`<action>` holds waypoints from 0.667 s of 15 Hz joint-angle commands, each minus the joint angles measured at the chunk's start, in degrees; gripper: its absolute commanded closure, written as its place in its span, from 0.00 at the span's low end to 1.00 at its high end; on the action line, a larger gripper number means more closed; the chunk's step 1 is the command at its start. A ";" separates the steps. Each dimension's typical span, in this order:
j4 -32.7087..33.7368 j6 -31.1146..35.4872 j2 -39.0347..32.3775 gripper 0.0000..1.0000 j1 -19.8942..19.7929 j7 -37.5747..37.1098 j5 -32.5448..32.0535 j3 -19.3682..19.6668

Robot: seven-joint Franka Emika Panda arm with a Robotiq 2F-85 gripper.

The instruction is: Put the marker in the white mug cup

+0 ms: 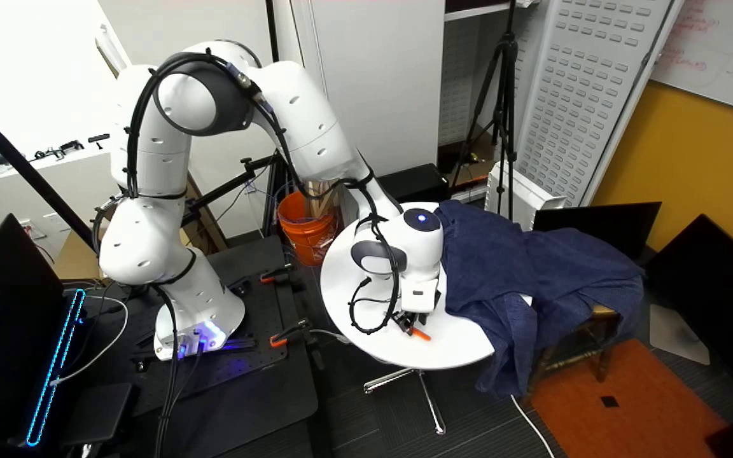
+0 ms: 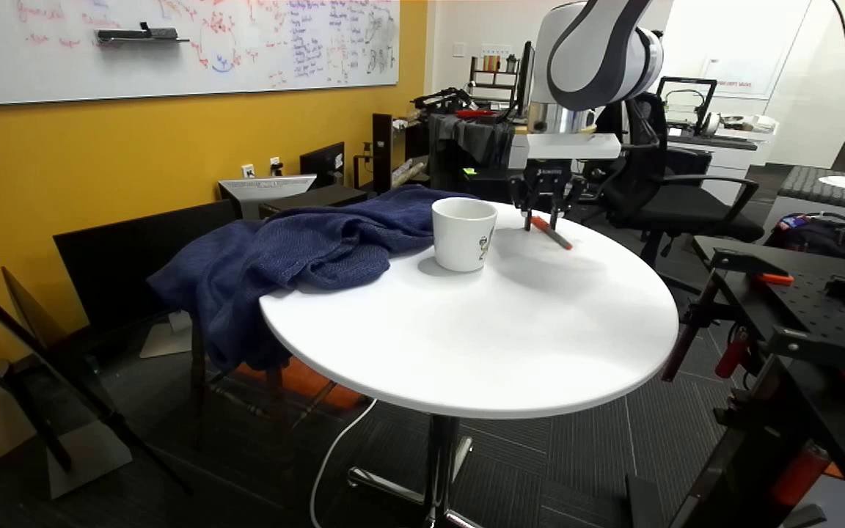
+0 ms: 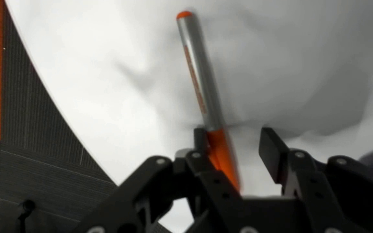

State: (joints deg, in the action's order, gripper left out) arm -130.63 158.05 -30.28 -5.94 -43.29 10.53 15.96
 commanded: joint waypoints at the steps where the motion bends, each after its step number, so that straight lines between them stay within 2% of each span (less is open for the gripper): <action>1: -0.14 1.46 -0.34 0.84 1.51 -1.66 0.90 1.19; 3: -0.05 1.61 -0.47 0.99 1.76 -1.76 0.79 1.42; 6: -0.24 1.56 -0.22 0.96 3.02 -2.67 -0.25 2.65; 10: -1.84 2.01 1.75 0.96 8.59 -6.67 -4.75 7.89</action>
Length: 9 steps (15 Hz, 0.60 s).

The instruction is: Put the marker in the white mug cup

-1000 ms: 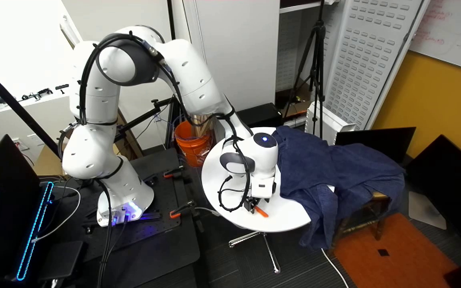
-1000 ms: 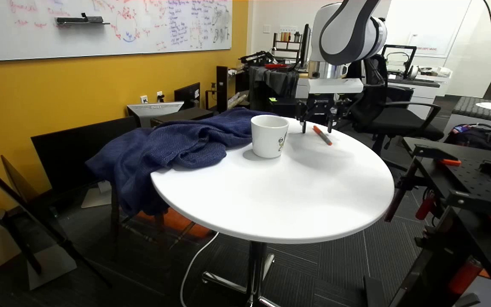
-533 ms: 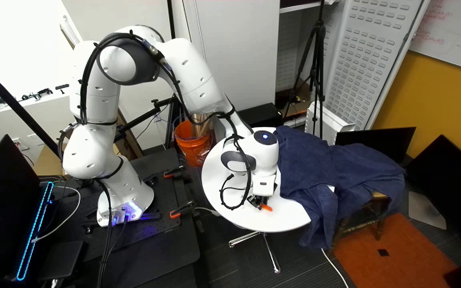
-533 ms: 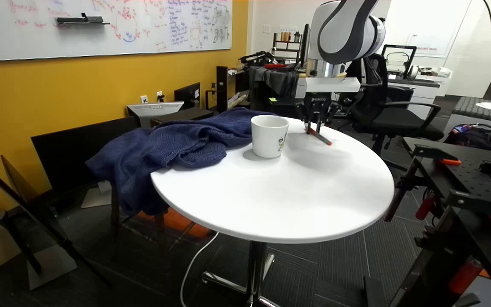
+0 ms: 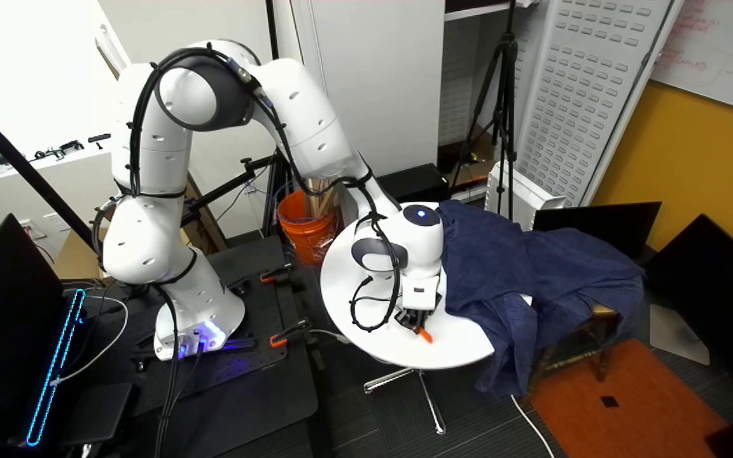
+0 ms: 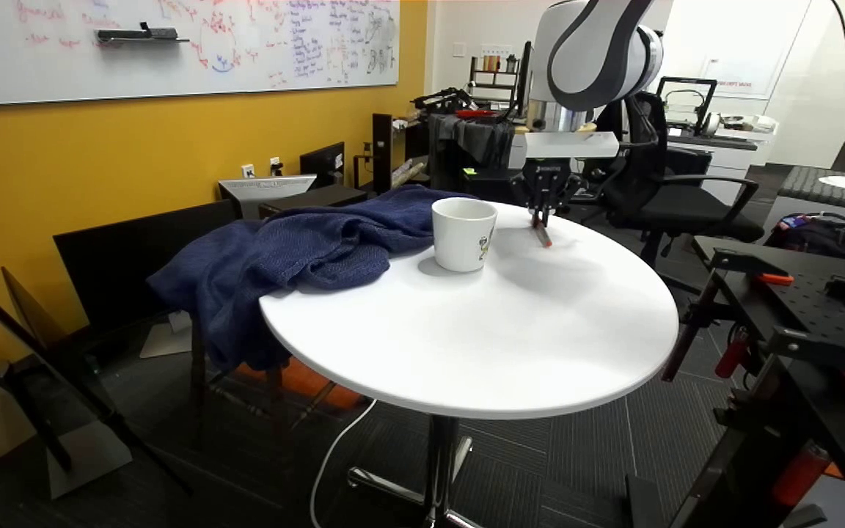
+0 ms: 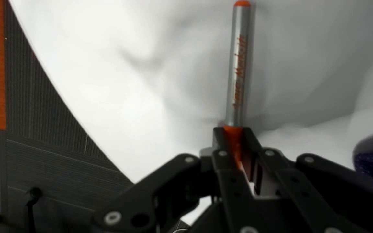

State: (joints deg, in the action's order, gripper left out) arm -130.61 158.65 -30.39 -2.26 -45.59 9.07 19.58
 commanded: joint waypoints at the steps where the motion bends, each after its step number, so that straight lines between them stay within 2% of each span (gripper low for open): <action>1: -2.43 1.40 2.64 0.96 6.73 -5.77 -4.95 6.06; 9: -4.86 0.46 8.03 0.96 20.34 -21.18 -21.84 20.35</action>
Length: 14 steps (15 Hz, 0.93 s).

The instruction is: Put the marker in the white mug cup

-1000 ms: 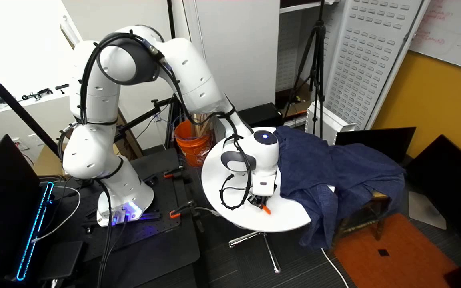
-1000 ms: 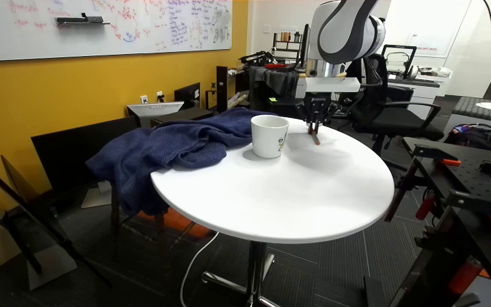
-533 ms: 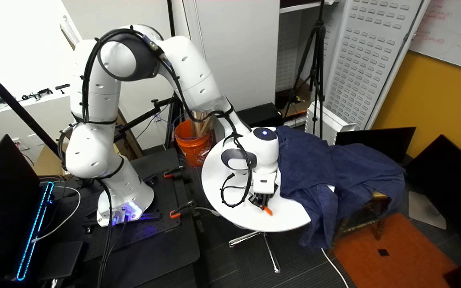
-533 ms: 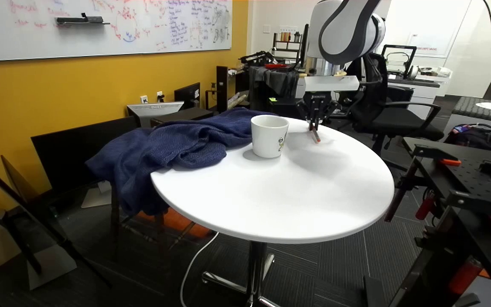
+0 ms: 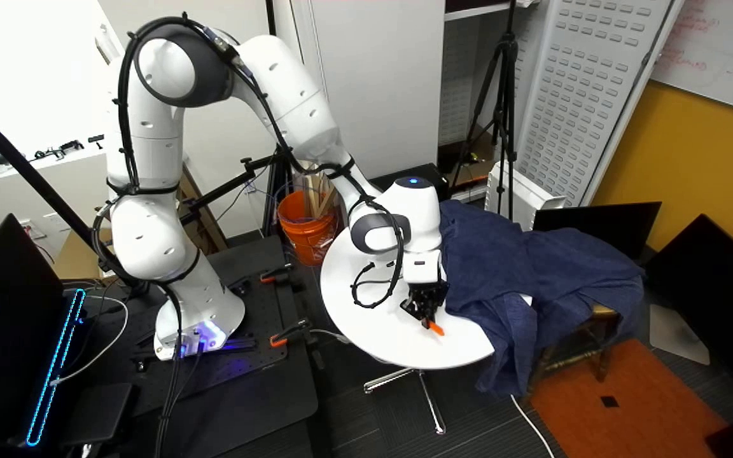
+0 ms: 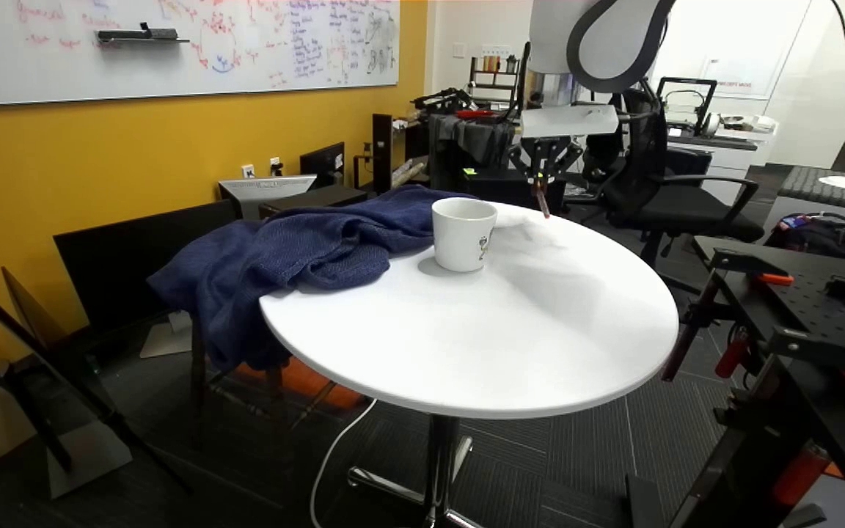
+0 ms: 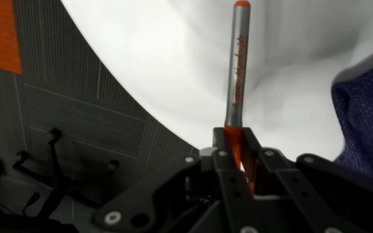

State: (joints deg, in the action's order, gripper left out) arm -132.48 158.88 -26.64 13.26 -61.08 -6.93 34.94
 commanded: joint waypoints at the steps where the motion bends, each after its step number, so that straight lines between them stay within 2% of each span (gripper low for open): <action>1: -3.36 0.32 5.12 0.96 6.85 -8.13 -8.64 7.17; 5: -3.47 -0.68 7.98 0.96 13.96 -18.00 -20.74 14.47; 9: -2.18 -3.35 10.97 0.96 18.77 -27.91 -33.83 17.96; 11: -1.56 -5.89 13.44 0.96 18.77 -33.56 -41.42 16.71; 14: -1.35 -13.66 19.21 0.96 14.86 -40.93 -51.87 9.52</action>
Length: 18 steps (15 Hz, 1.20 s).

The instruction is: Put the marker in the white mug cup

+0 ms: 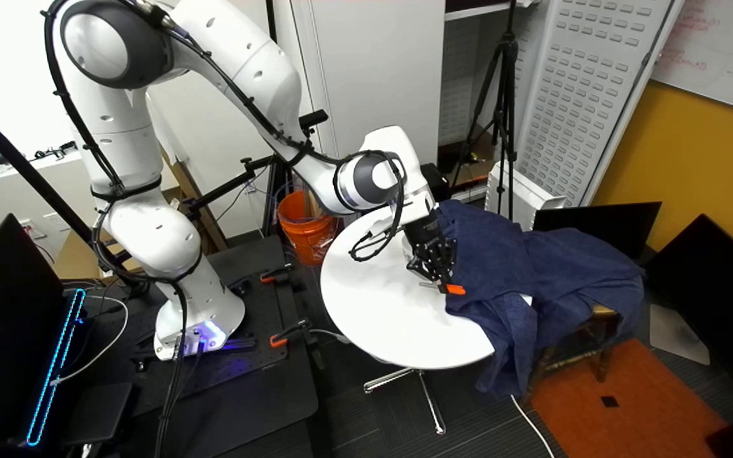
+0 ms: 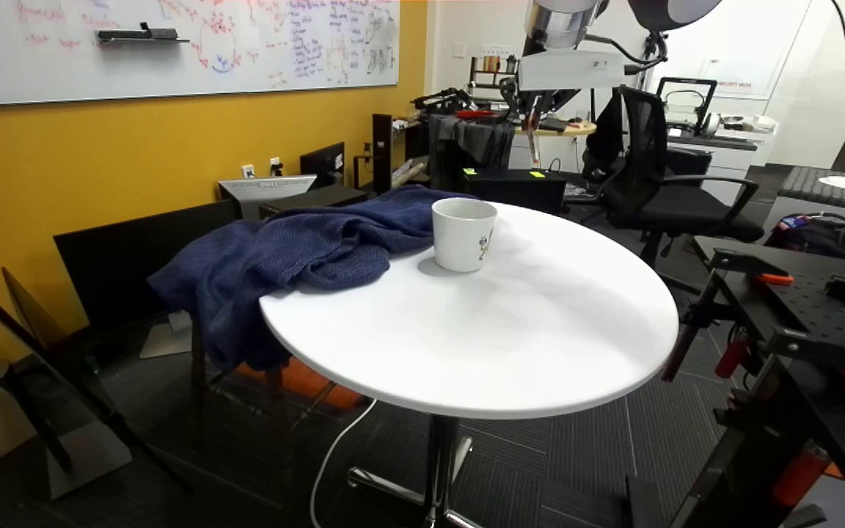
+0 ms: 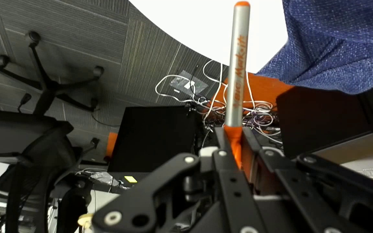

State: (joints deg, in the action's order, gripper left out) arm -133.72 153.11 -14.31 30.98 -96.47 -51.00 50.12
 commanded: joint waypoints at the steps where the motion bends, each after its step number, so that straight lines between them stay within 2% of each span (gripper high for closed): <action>1: -0.39 -11.13 8.89 0.96 -5.10 -7.05 -10.15 -9.36; 3: -0.97 -18.32 12.69 0.96 -10.20 -8.31 -12.43 -18.06; 6: -1.10 -24.53 15.37 0.96 -18.76 -7.74 -11.57 -30.78; 8: -0.88 -26.99 16.31 0.96 -22.21 -7.46 -10.73 -36.38; 12: 0.36 -28.81 16.38 0.96 -26.14 -6.67 -9.62 -43.04; 18: 2.76 -32.14 14.62 0.96 -26.60 -7.97 -8.20 -48.79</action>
State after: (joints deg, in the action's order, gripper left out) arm -132.91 123.95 1.23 4.96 -103.61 -60.53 4.33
